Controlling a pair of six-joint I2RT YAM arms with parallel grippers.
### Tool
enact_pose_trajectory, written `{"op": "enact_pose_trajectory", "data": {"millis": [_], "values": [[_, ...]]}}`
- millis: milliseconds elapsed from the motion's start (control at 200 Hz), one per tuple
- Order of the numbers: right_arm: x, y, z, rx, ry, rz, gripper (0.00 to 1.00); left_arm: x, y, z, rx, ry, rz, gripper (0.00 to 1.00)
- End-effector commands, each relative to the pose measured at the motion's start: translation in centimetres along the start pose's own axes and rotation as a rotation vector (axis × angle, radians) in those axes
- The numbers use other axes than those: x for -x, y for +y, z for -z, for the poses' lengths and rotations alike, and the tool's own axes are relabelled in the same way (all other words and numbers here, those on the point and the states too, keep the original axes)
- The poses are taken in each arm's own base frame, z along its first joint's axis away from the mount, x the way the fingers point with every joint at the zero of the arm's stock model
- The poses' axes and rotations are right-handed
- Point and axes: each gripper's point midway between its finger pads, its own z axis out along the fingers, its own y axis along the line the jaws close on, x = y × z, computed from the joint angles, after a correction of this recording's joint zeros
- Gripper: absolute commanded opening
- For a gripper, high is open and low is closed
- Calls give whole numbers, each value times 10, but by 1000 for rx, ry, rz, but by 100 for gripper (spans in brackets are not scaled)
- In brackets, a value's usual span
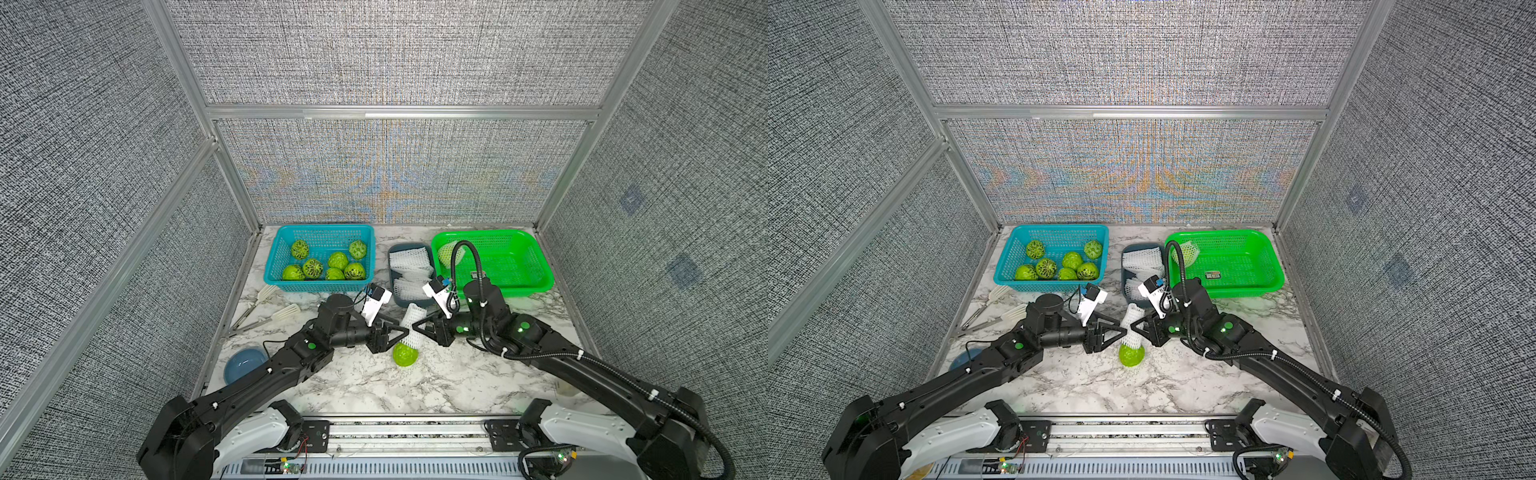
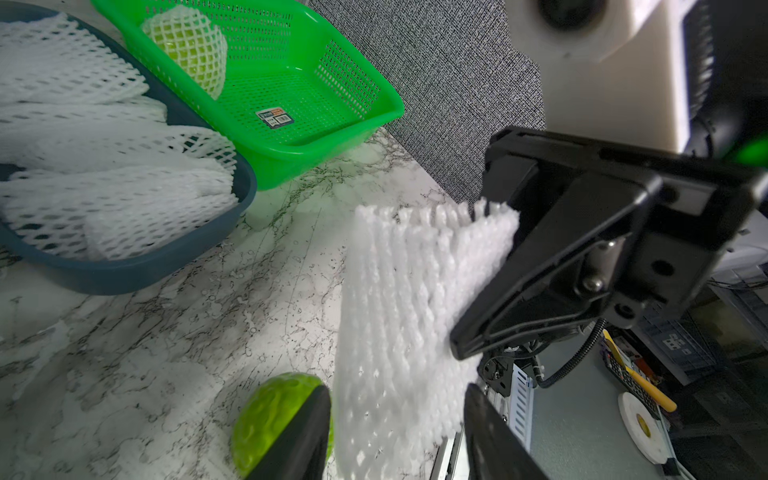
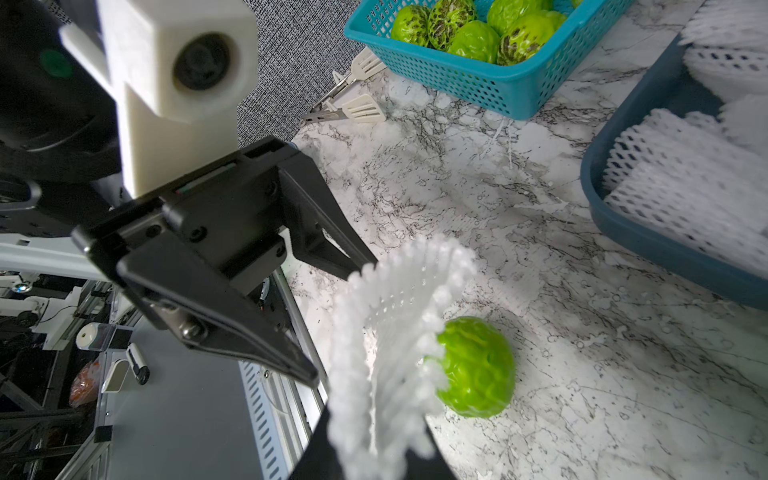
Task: Sleeve custard apples in foam nets
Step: Put on the foam net on the custard apple.
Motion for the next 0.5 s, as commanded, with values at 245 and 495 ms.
{"op": "enact_pose_trajectory", "data": {"millis": [245,495], "values": [[5,3,-2,20,-20,2,19,13,-18,-2,-95,-27,-43,40],[5,0,-3,5,-22,4,19,12,-16,-4,-89,-19,-41,24]]}}
